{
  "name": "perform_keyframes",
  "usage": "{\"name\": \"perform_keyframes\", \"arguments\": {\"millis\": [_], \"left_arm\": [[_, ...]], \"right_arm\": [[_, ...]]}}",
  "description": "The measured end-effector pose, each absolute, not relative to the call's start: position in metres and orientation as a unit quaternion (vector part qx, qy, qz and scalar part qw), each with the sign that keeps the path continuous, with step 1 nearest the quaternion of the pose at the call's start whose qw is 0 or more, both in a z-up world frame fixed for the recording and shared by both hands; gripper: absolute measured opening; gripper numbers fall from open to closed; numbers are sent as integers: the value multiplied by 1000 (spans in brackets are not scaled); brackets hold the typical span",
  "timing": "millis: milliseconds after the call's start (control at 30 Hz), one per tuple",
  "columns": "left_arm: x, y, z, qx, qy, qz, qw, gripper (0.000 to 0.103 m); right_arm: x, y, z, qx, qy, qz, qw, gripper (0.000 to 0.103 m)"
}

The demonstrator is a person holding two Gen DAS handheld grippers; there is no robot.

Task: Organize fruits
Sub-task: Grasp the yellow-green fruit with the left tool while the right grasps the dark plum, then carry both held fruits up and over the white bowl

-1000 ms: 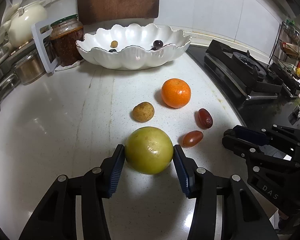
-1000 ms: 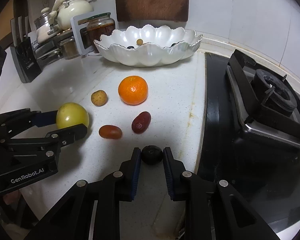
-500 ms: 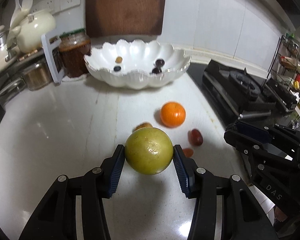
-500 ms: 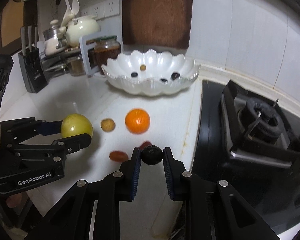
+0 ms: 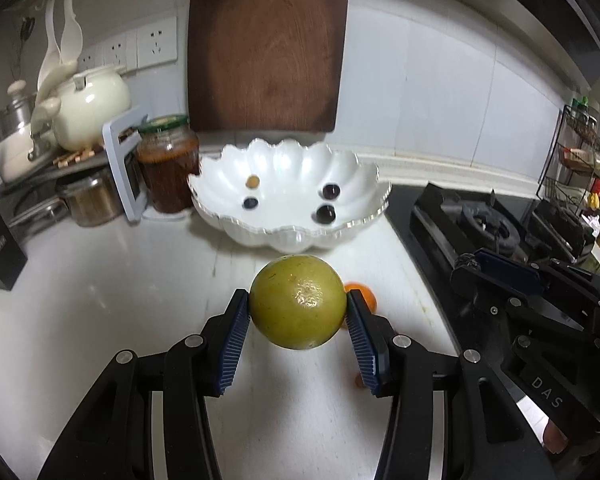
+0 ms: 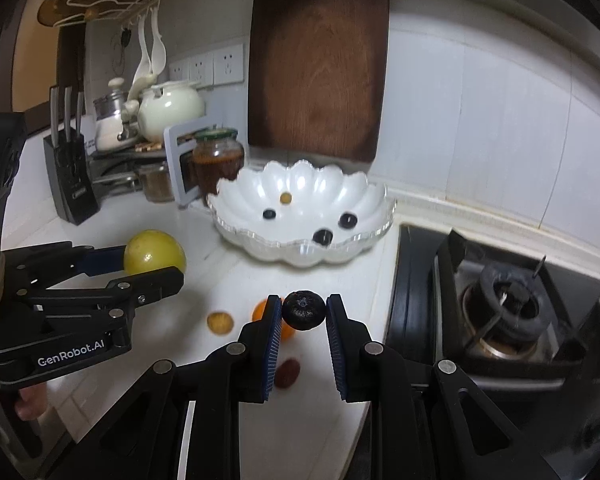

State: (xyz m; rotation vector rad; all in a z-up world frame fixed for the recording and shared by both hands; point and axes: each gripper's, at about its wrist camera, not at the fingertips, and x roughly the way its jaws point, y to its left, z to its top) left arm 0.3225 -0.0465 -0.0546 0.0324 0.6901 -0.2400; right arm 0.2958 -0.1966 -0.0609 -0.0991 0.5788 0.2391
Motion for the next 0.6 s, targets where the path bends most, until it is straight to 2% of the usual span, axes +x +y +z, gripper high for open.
{"name": "perform_keyframes", "arguments": {"millis": [600], "left_arm": [[364, -40, -13, 22, 282, -110, 953, 48]], "right_arm": [[342, -192, -24, -49, 228, 105, 967, 24]]}}
